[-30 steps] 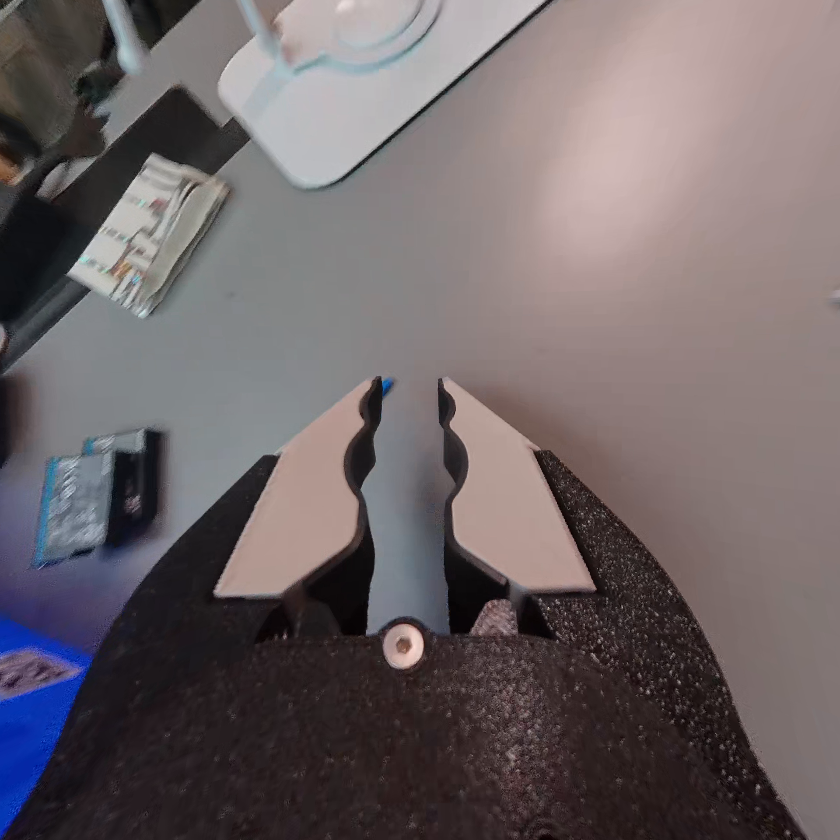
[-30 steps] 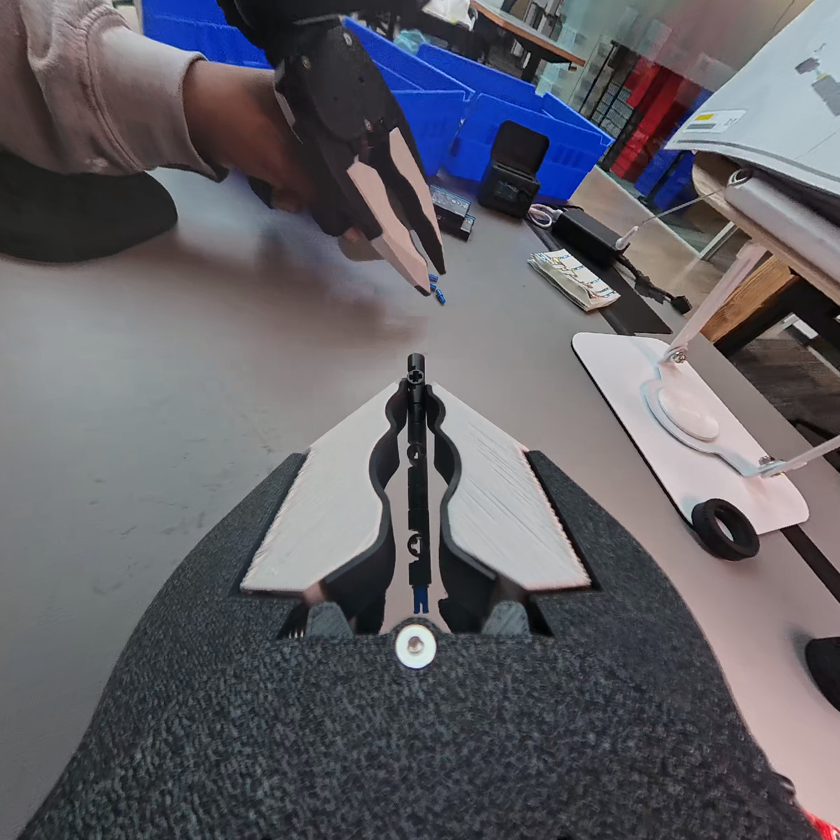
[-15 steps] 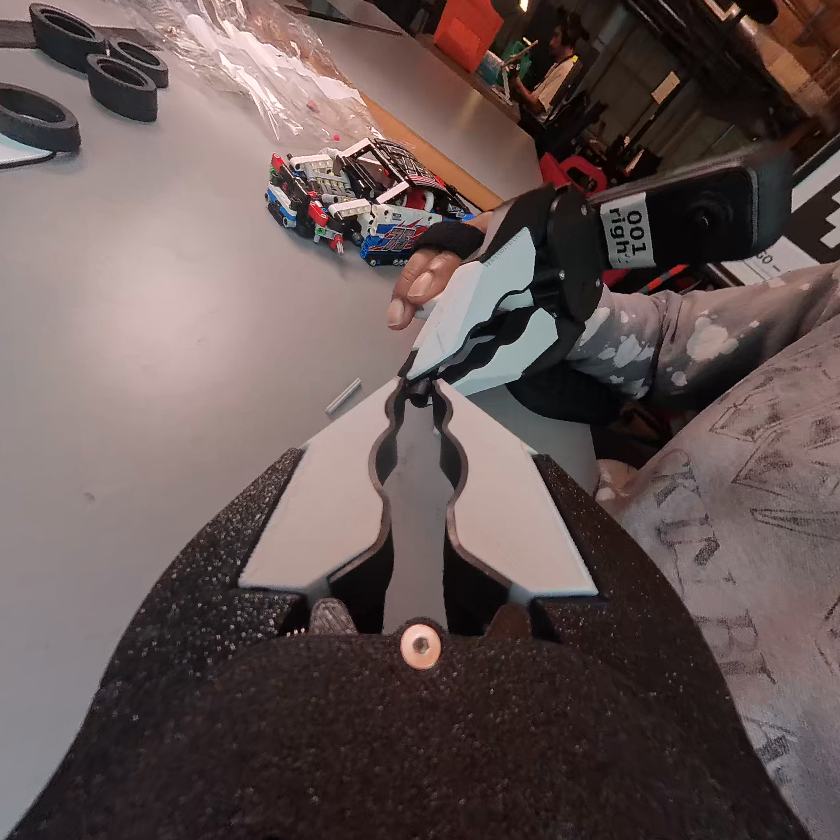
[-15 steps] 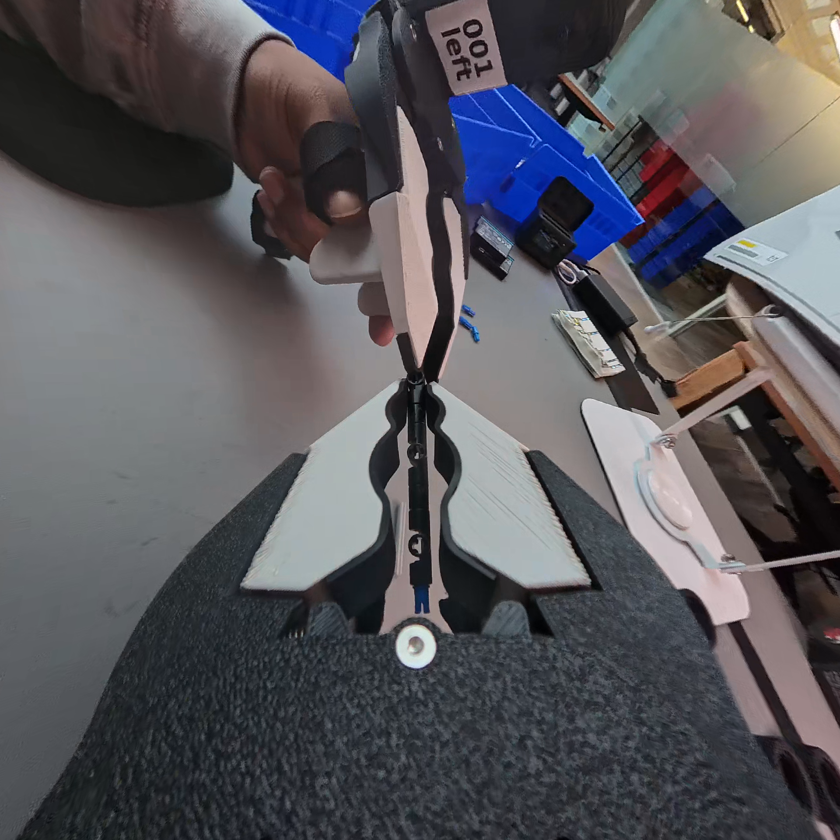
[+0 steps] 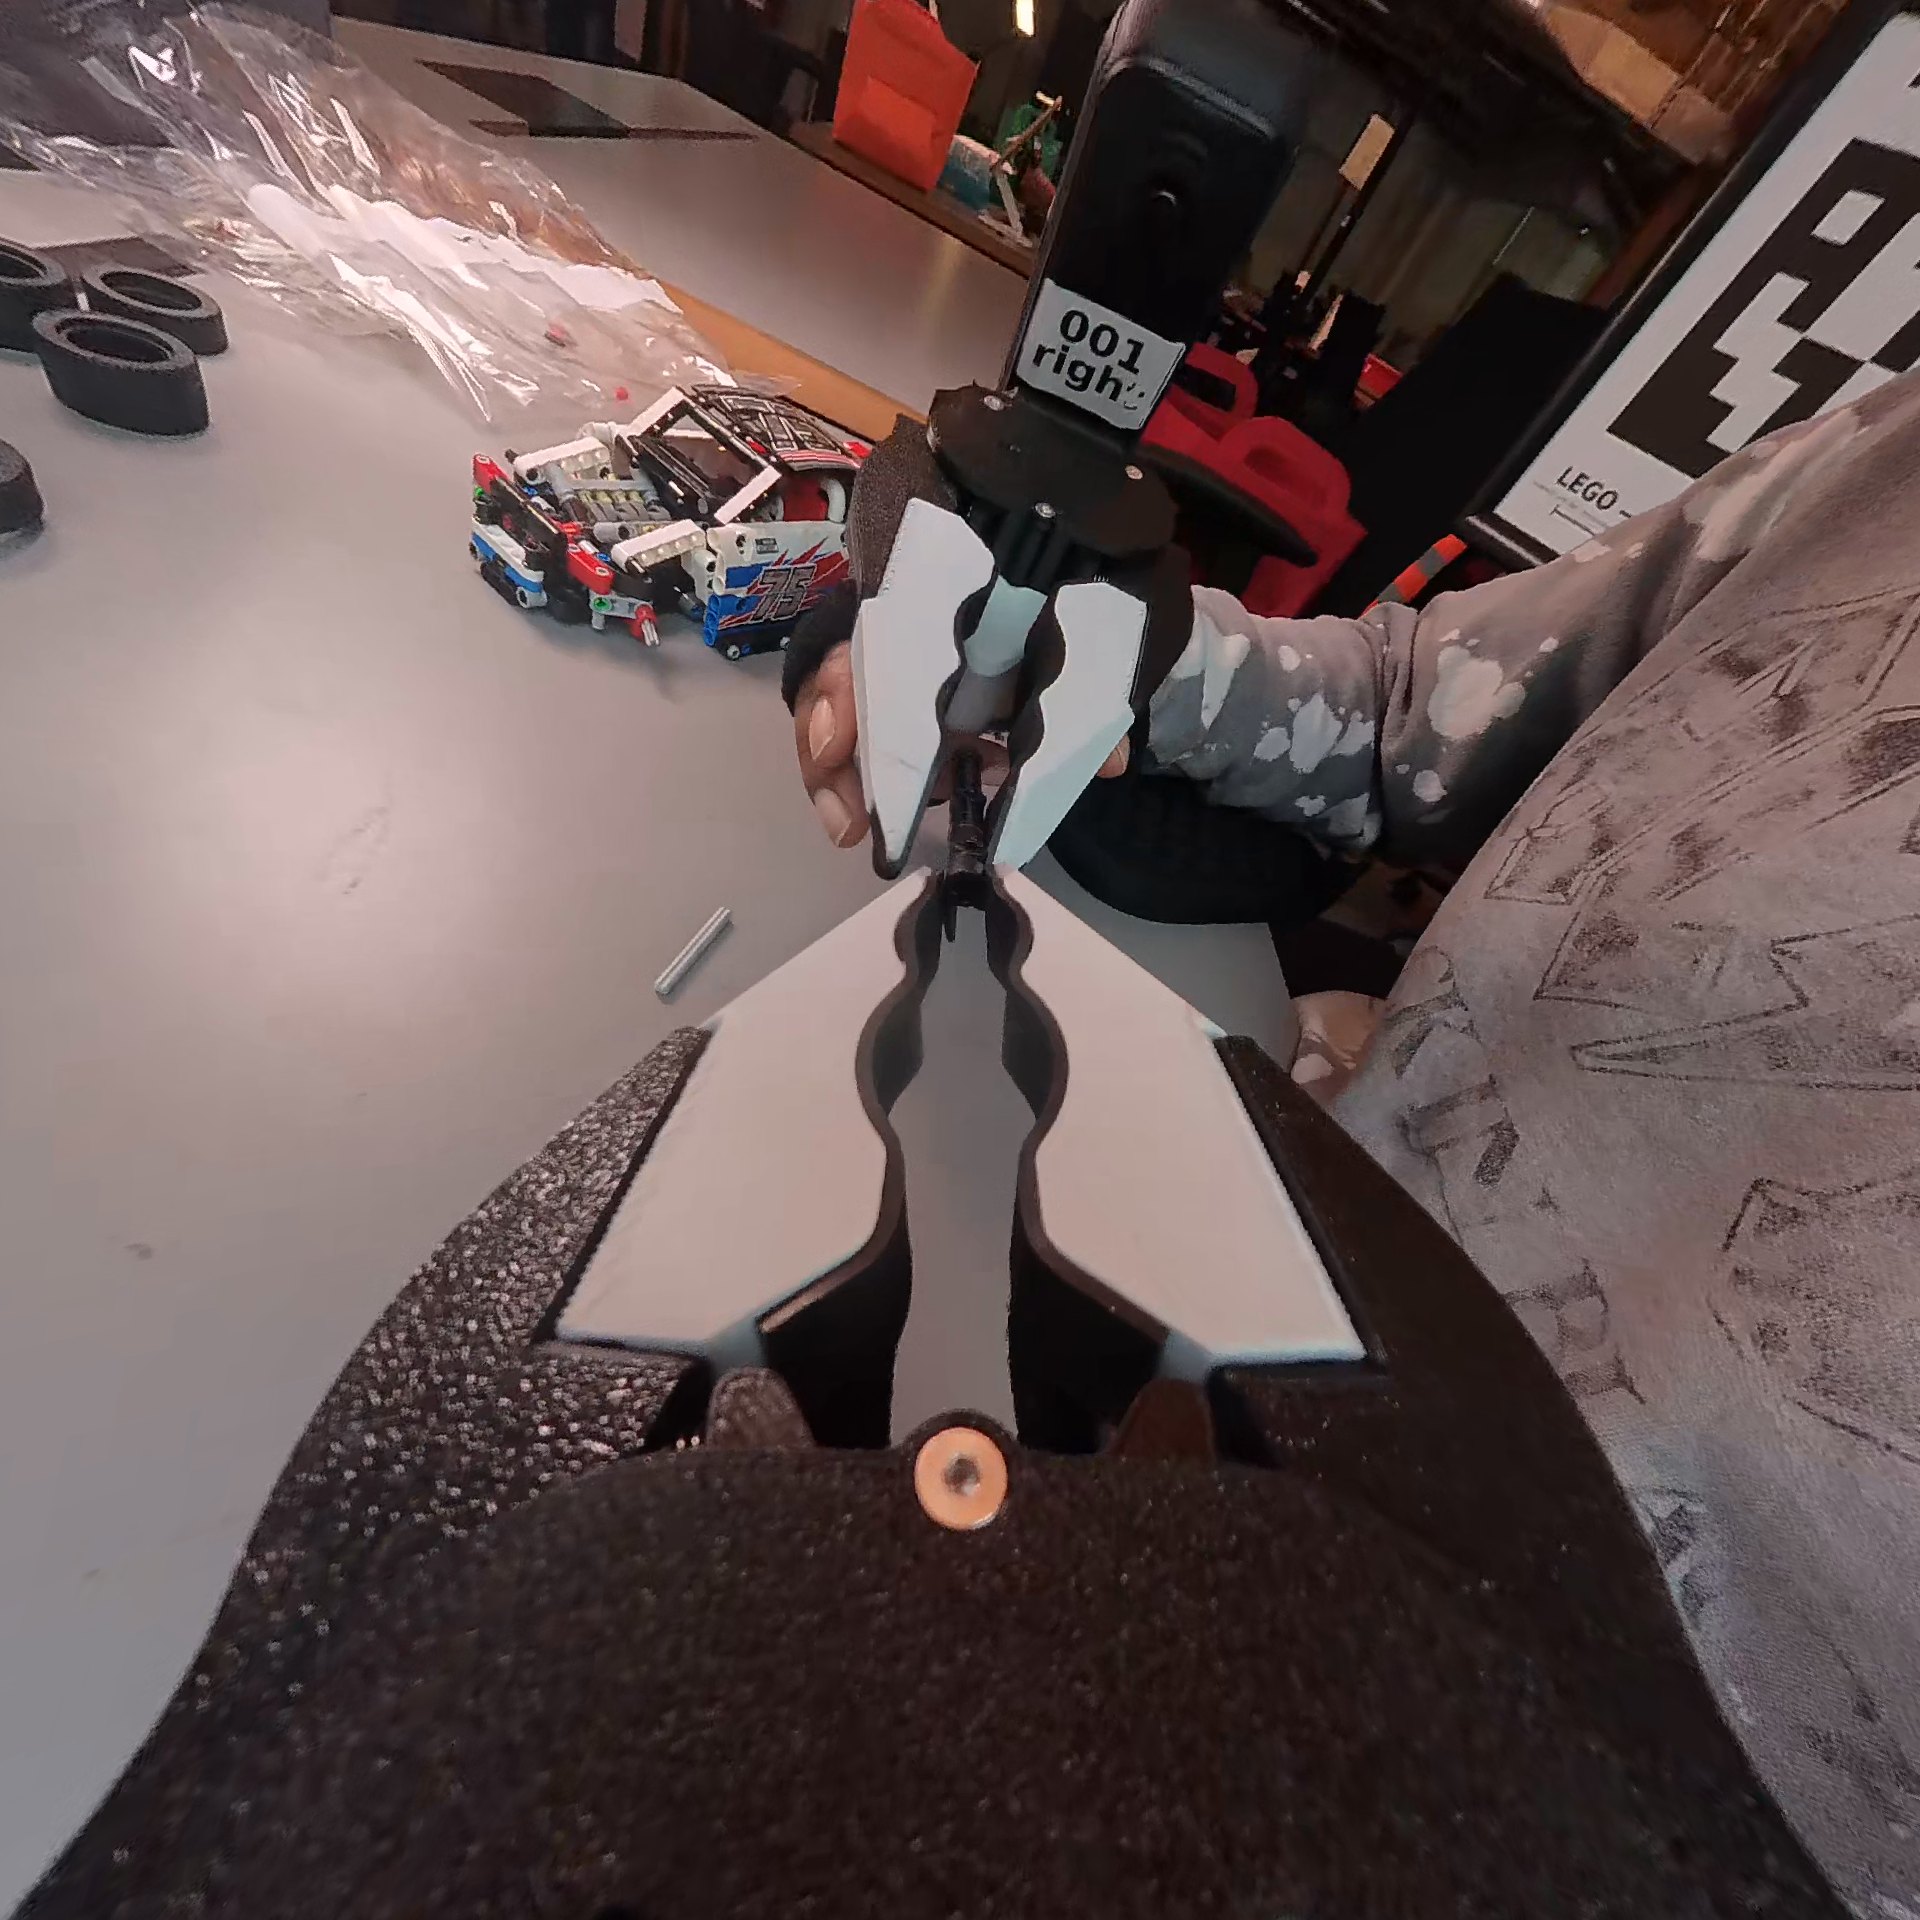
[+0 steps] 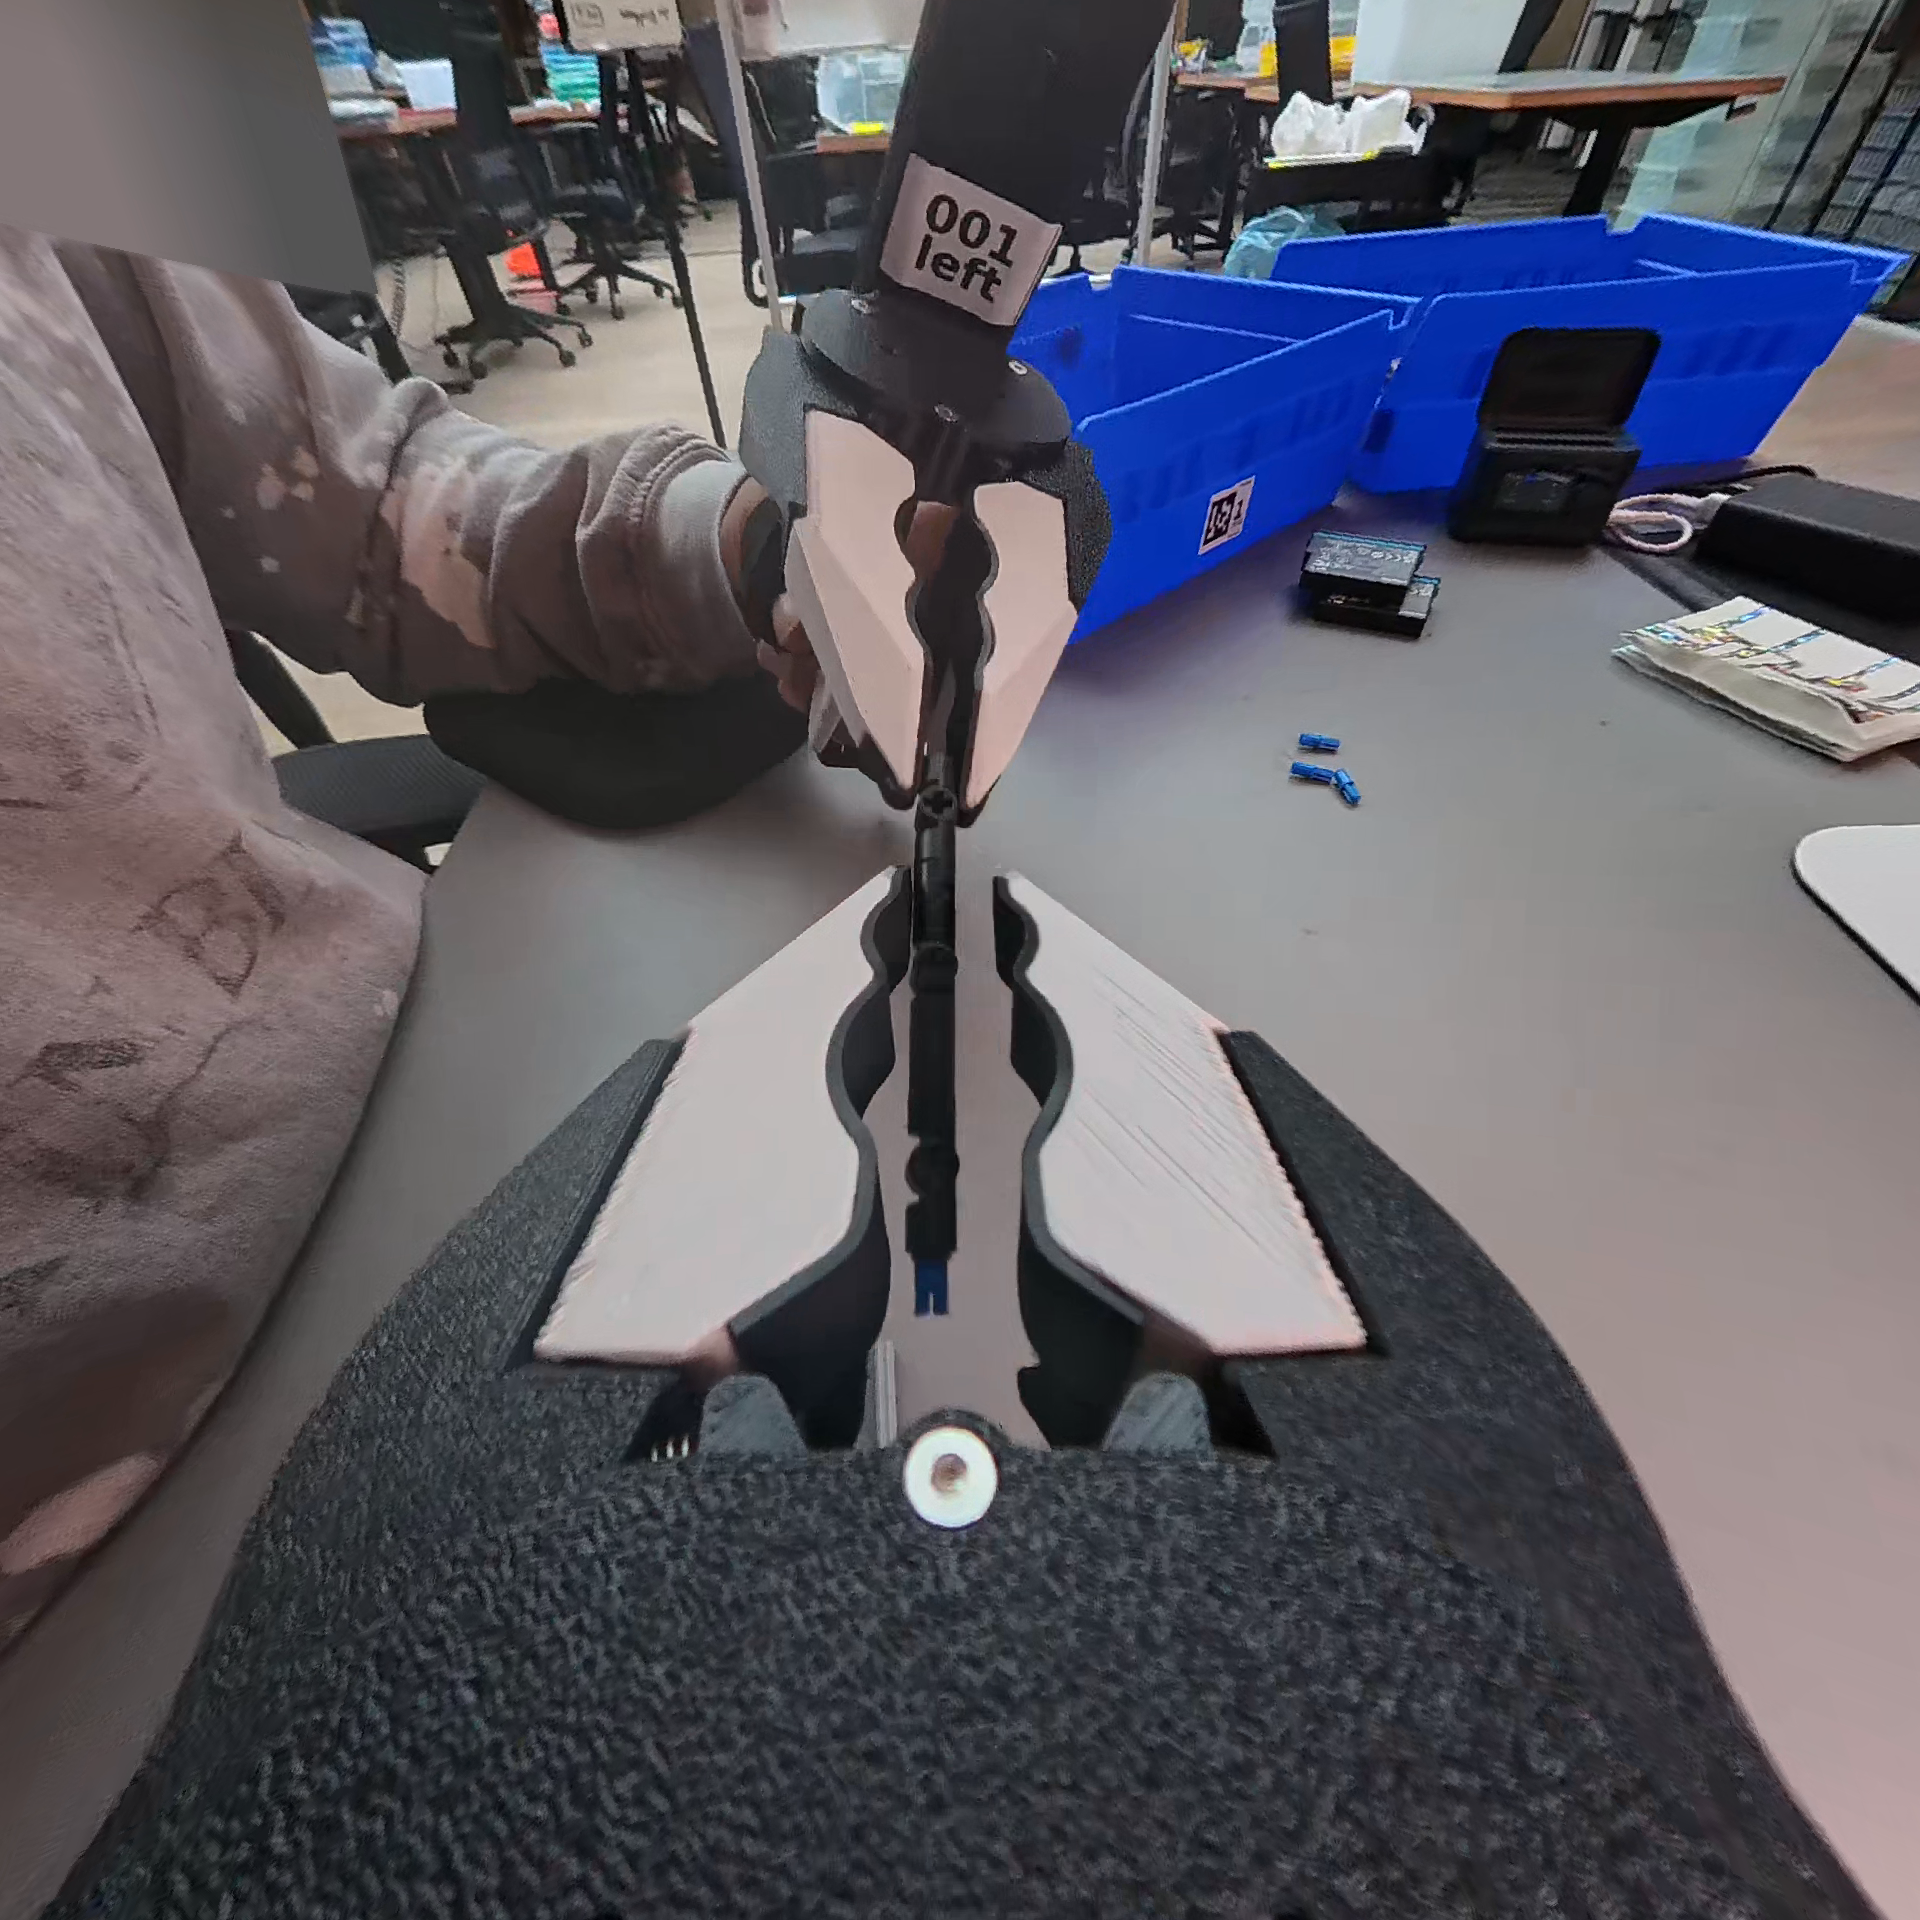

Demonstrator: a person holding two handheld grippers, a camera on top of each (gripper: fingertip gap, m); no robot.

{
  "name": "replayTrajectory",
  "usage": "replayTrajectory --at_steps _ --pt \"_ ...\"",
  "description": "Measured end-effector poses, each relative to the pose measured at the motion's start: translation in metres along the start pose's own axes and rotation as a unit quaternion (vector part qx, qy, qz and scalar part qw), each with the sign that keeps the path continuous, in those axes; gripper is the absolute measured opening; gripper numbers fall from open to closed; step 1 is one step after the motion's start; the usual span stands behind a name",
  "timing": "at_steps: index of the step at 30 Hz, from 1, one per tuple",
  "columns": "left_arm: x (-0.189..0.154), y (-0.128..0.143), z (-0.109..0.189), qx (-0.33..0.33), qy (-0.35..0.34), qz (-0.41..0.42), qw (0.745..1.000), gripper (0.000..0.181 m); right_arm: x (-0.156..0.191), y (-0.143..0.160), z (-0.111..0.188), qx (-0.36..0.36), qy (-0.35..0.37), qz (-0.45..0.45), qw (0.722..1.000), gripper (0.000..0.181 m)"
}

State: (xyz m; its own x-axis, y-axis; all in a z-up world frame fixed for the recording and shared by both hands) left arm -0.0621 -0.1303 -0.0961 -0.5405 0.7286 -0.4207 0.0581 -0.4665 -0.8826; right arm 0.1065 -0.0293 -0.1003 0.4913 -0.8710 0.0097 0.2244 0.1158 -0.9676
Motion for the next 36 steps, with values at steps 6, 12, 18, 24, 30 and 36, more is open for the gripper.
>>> replayTrajectory --at_steps 6,12,18,24,30,36 --pt "0.001 0.000 0.008 -0.004 -0.004 -0.001 1.000 0.006 0.001 -0.001 0.002 -0.011 -0.001 0.003 1.000 0.007" --pt "-0.006 0.002 0.002 0.011 -0.011 -0.033 0.999 0.006 0.003 -0.003 -0.001 -0.006 -0.015 0.002 1.000 0.007" --pt "-0.008 -0.004 0.003 0.020 -0.028 -0.054 0.998 0.005 0.001 -0.006 0.003 -0.013 -0.014 0.018 1.000 0.007" --pt "0.016 -0.023 0.079 -0.085 -0.164 -0.038 0.982 0.004 -0.021 -0.003 0.052 -0.033 0.052 0.001 0.998 0.007" --pt "0.019 -0.022 0.063 -0.064 -0.170 -0.031 0.983 0.005 -0.020 -0.001 0.024 -0.014 0.057 0.014 0.998 0.007" --pt "0.018 -0.016 0.054 -0.061 -0.147 -0.014 0.987 0.005 -0.010 0.007 0.007 0.057 0.076 0.059 0.994 0.007"
Point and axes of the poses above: each gripper's, where its closed fingertips meet, z back along the fingers, y out of its underside, x = y × z across the jaws, the point moved 10 cm from there along z, back along the fingers, and after that the axes turned 2 degrees about z, right-handed, at the moved point
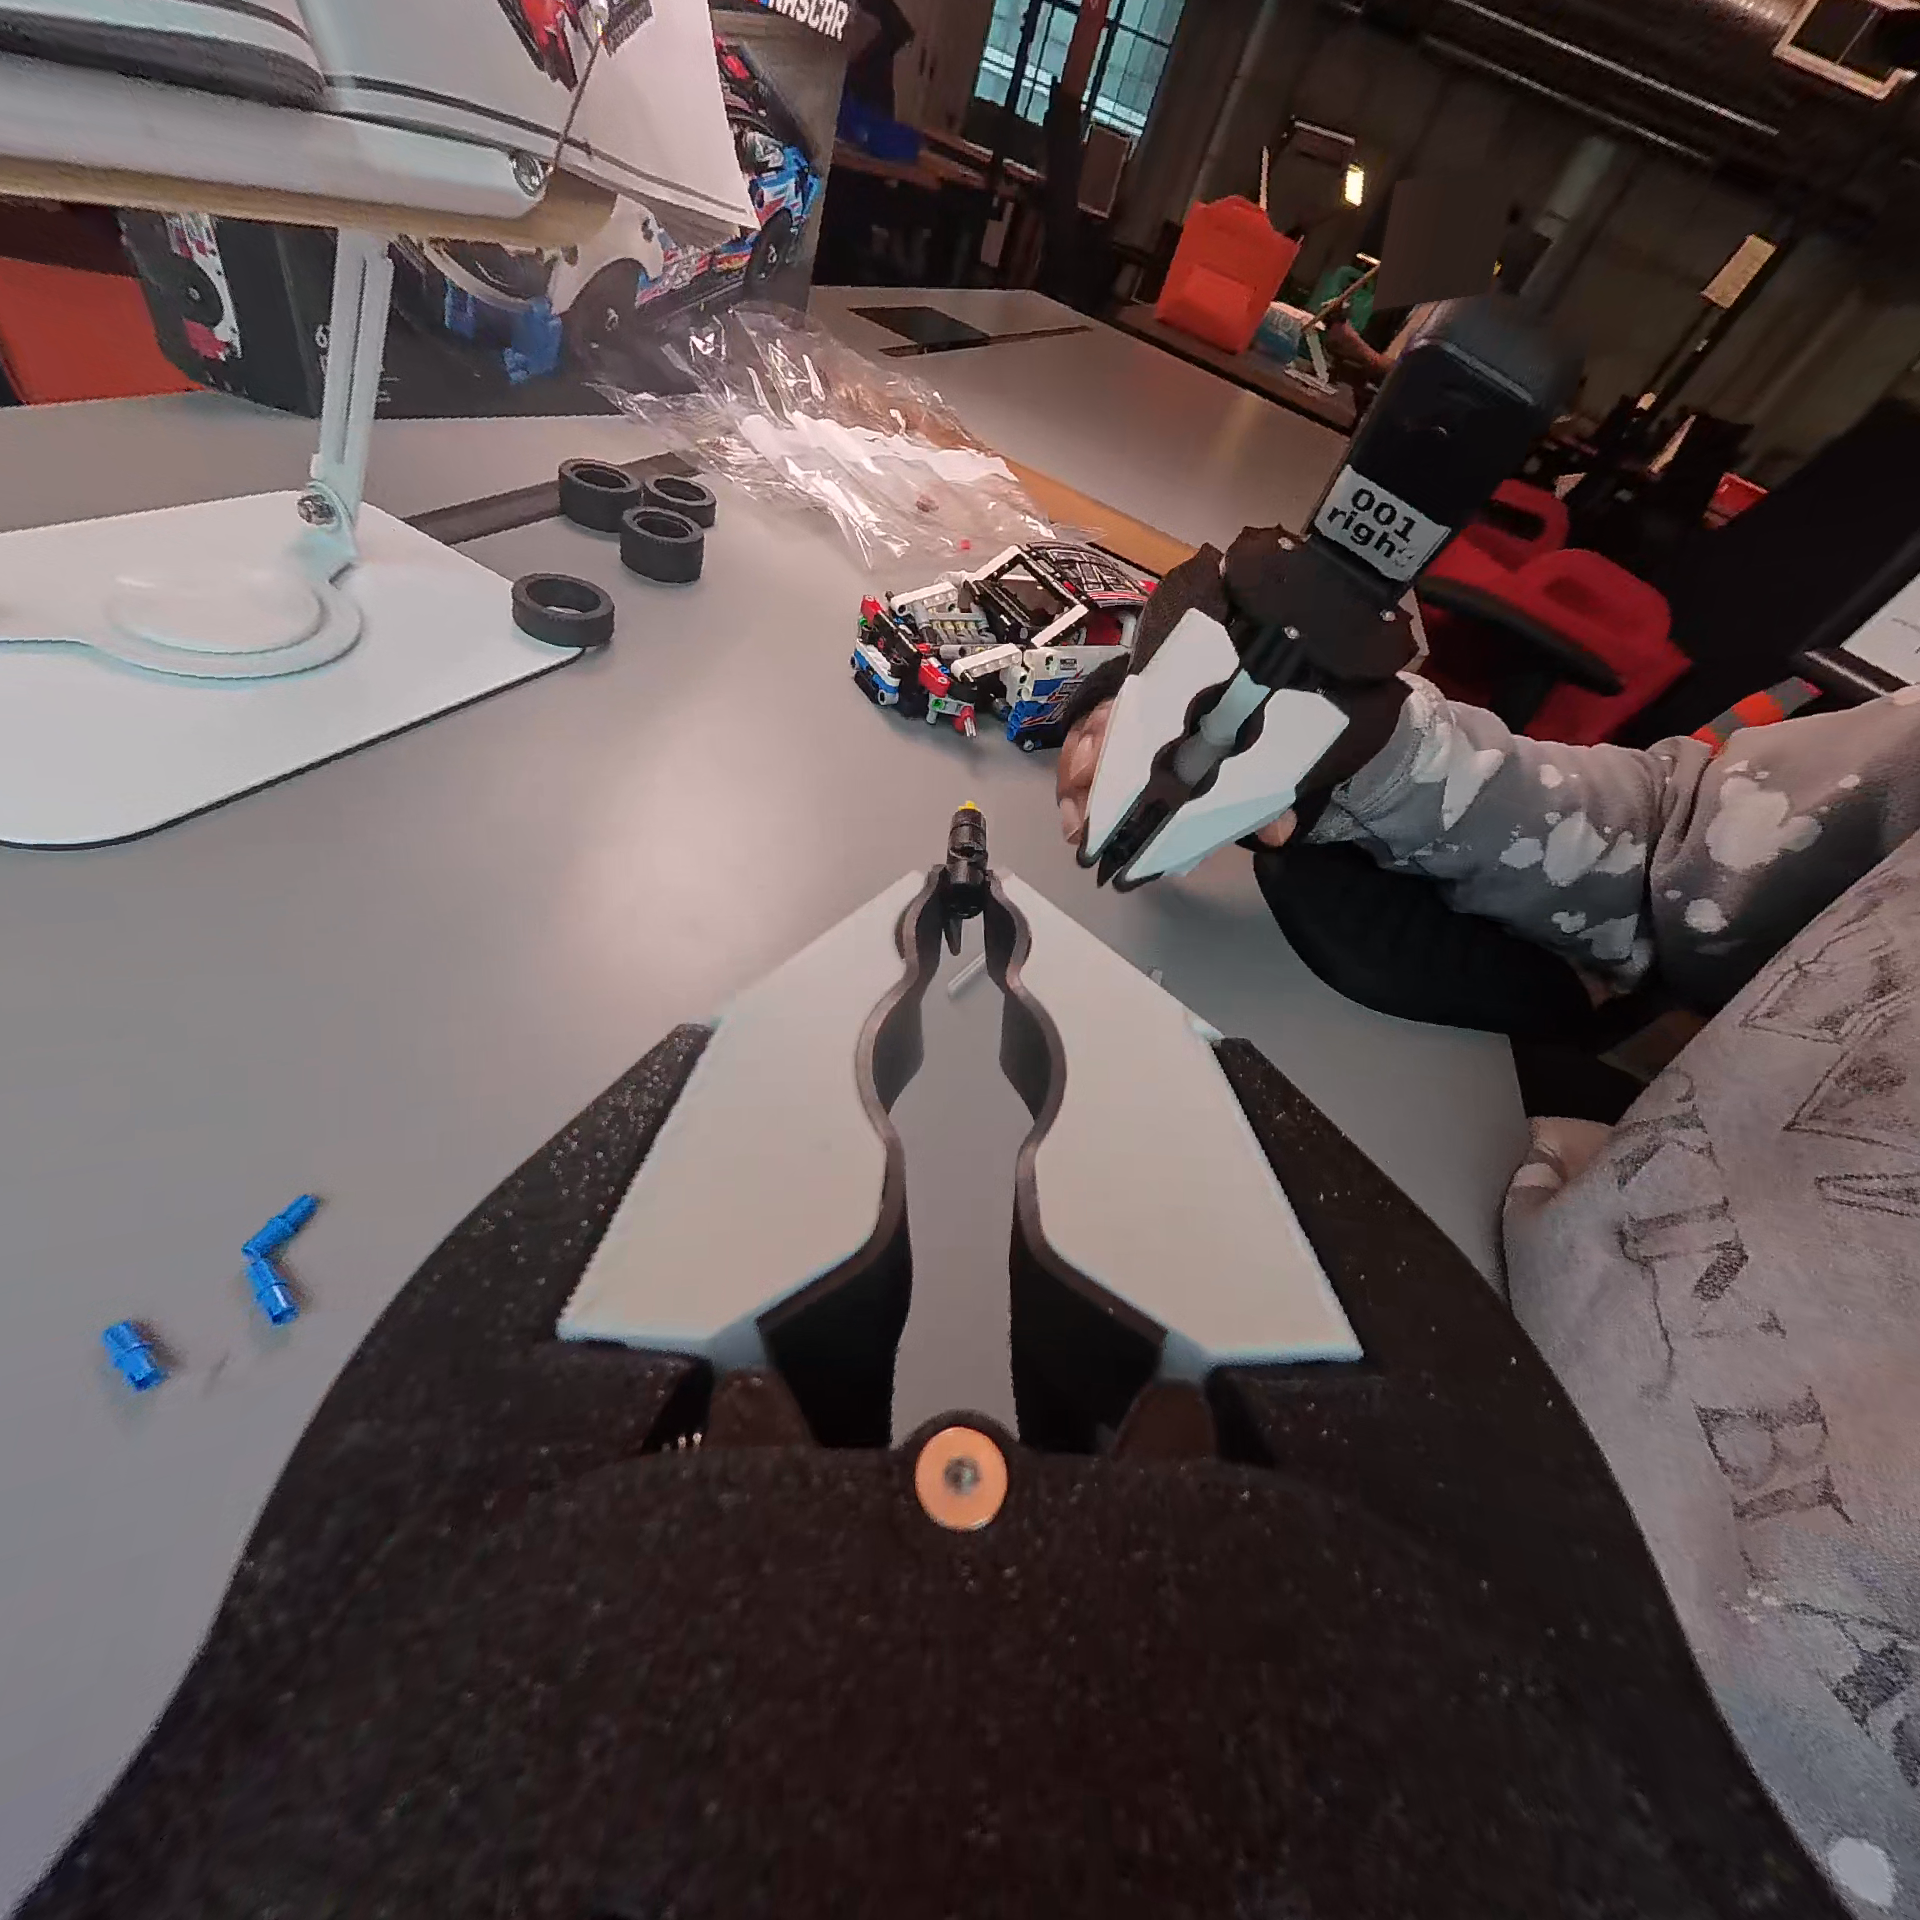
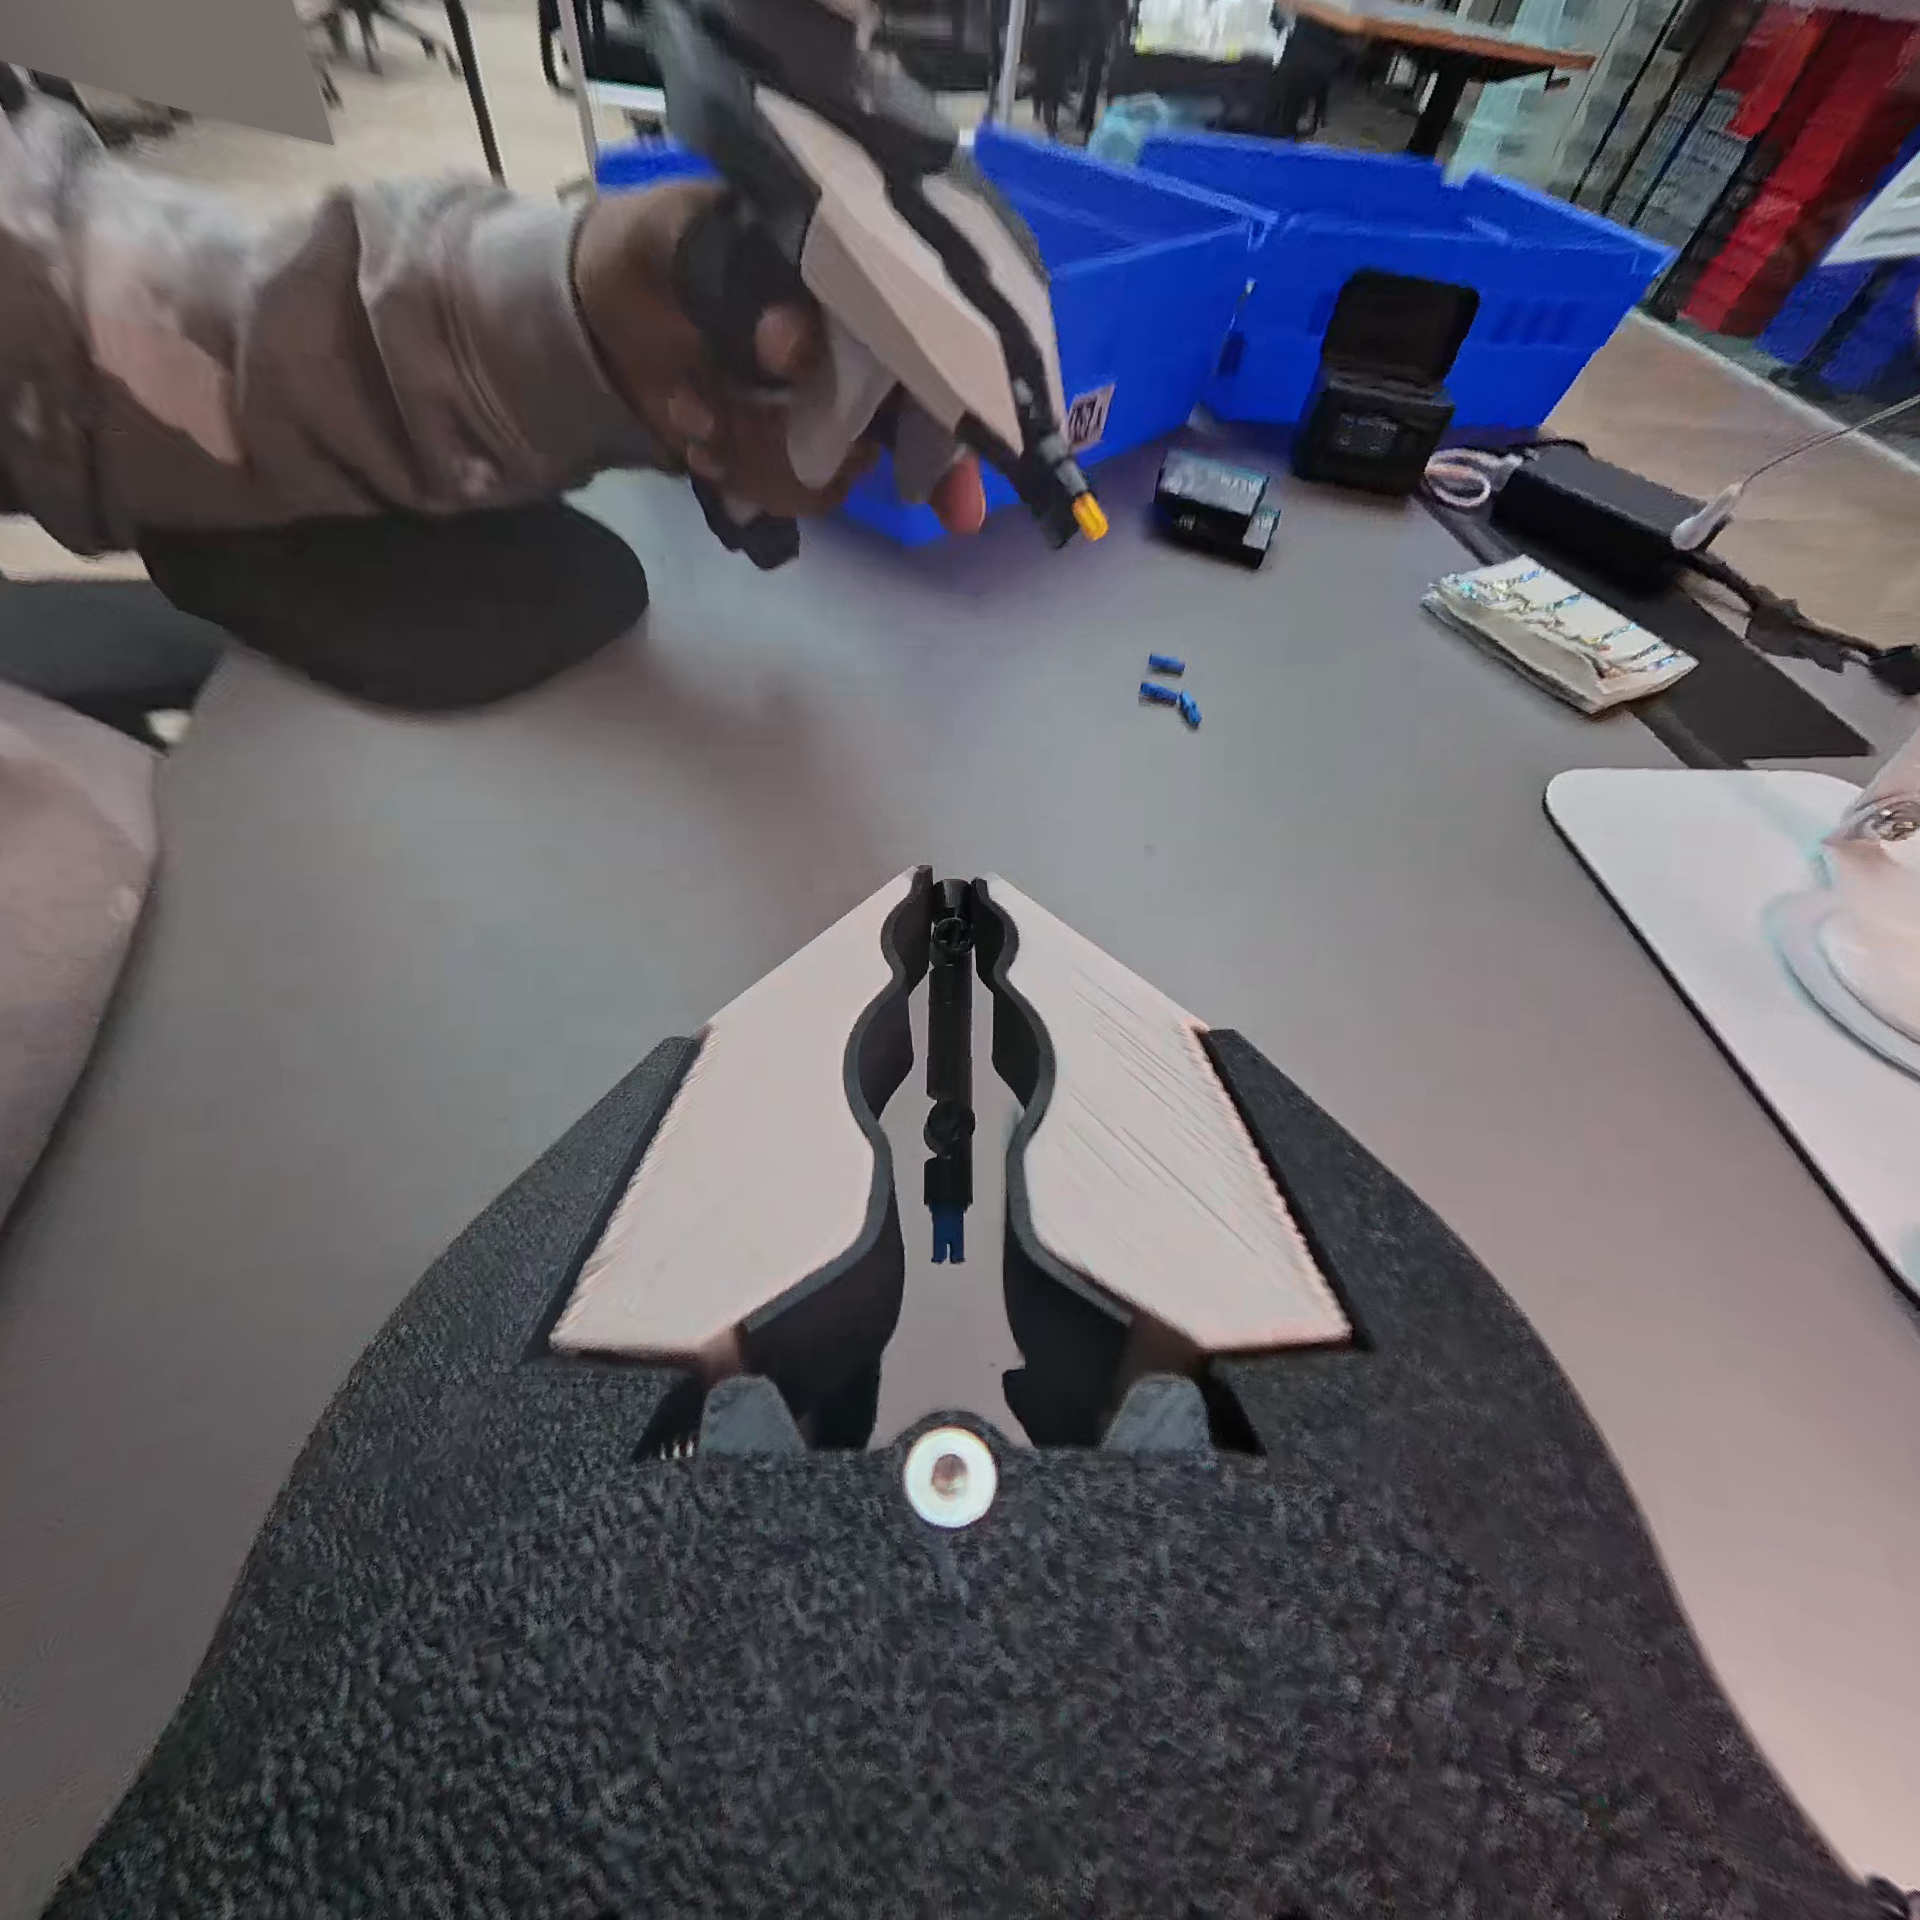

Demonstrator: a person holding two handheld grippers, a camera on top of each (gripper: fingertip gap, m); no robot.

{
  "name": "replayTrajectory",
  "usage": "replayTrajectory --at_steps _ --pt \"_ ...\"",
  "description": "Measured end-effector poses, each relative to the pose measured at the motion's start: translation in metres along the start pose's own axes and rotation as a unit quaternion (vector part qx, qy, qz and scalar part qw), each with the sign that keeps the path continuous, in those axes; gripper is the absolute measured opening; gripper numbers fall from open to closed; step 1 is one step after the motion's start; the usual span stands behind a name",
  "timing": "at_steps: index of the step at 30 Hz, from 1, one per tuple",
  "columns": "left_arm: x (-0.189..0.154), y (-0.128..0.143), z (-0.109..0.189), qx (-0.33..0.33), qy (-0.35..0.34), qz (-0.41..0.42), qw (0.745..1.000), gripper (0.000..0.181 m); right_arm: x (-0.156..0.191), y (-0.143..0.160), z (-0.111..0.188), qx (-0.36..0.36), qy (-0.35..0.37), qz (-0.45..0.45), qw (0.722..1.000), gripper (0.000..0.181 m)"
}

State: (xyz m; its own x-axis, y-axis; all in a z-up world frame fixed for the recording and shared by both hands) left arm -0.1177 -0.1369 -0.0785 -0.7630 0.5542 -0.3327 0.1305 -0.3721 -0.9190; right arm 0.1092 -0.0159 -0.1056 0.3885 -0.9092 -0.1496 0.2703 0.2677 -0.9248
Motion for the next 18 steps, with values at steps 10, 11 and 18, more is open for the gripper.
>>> replayTrajectory --at_steps 10,11,18 --pt "-0.012 0.020 -0.024 0.049 0.049 0.006 0.998 0.005 0.013 0.019 -0.025 0.113 -0.007 0.043 0.993 0.022" --pt "-0.013 0.021 -0.025 0.049 0.059 0.008 0.997 0.005 0.010 0.012 -0.020 0.075 -0.009 0.018 0.997 0.023" --pt "-0.026 0.021 -0.033 0.047 0.109 0.006 0.993 0.005 0.005 -0.014 -0.002 -0.070 -0.046 -0.065 0.994 0.012"
Point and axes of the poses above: each gripper's, where its closed fingertips meet, z back along the fingers, y out of its underside, x = y × z across the jaws, the point moved 10 cm from there along z, back along the fingers, and after that the axes turned 2 degrees about z, right-handed, at the moved point
